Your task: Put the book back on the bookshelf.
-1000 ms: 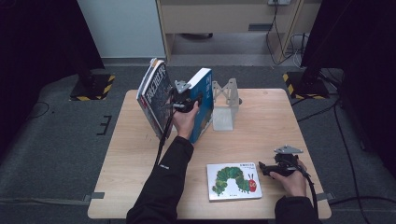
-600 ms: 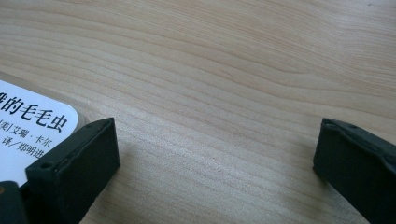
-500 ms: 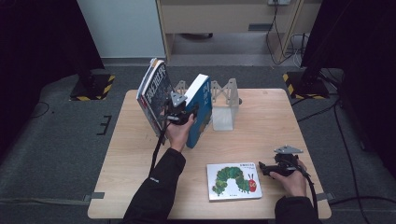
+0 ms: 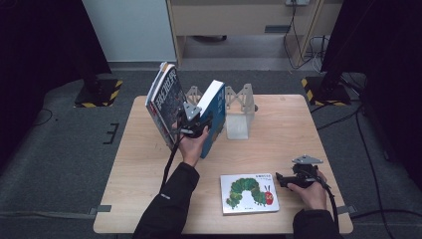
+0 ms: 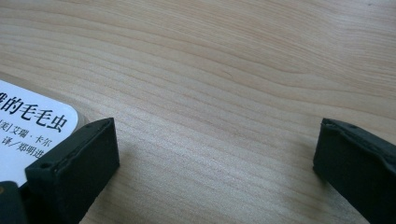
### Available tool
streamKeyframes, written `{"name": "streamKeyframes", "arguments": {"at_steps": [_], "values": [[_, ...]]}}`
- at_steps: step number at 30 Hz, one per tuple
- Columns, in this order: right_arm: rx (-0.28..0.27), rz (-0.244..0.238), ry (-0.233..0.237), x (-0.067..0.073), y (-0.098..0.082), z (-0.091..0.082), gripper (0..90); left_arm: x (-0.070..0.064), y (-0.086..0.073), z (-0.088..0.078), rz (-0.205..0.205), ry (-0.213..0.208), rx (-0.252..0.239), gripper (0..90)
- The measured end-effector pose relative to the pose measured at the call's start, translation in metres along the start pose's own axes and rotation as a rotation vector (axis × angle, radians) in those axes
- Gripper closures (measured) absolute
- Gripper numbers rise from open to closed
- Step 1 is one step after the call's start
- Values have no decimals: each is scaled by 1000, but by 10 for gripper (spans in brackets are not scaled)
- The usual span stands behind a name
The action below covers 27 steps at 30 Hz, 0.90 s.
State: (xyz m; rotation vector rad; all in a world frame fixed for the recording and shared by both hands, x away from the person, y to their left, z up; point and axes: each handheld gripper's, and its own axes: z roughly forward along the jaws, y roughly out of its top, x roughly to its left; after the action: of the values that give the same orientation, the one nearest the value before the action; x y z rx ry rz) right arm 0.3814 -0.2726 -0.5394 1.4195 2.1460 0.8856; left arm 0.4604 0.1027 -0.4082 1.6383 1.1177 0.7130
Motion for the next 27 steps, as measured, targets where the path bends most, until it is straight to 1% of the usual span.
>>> {"name": "streamKeyframes", "arguments": {"at_steps": [1,3,4,5,7,9,11,12,14,18,22,25,27], "values": [[0,0,0,0,0,0,4,0,0,0,-4,-3,0,587],[0,0,0,0,0,0,4,1,-1,-1,-8,-13,15,574],[0,0,0,0,0,0,4,2,-2,-1,-13,-24,18,567],[0,0,0,0,0,0,4,3,-3,0,-8,-30,24,559],[0,0,0,0,0,0,4,4,-4,1,-16,-40,34,539],[0,0,0,0,0,0,4,3,-6,5,-24,-45,41,539],[0,0,0,0,0,0,4,2,-6,4,-1,-23,44,574],[0,0,0,0,0,0,4,2,-6,4,-2,-22,45,586],[0,0,0,0,0,0,4,1,-7,3,6,-8,43,594],[0,0,0,0,0,0,4,0,-10,-3,0,25,26,600],[0,0,0,0,0,0,4,2,-11,-4,-9,37,18,601],[0,0,0,0,0,0,3,0,-12,-4,-2,48,15,602],[-1,-2,1,0,0,0,3,-3,-12,-3,-6,59,8,601]]}}
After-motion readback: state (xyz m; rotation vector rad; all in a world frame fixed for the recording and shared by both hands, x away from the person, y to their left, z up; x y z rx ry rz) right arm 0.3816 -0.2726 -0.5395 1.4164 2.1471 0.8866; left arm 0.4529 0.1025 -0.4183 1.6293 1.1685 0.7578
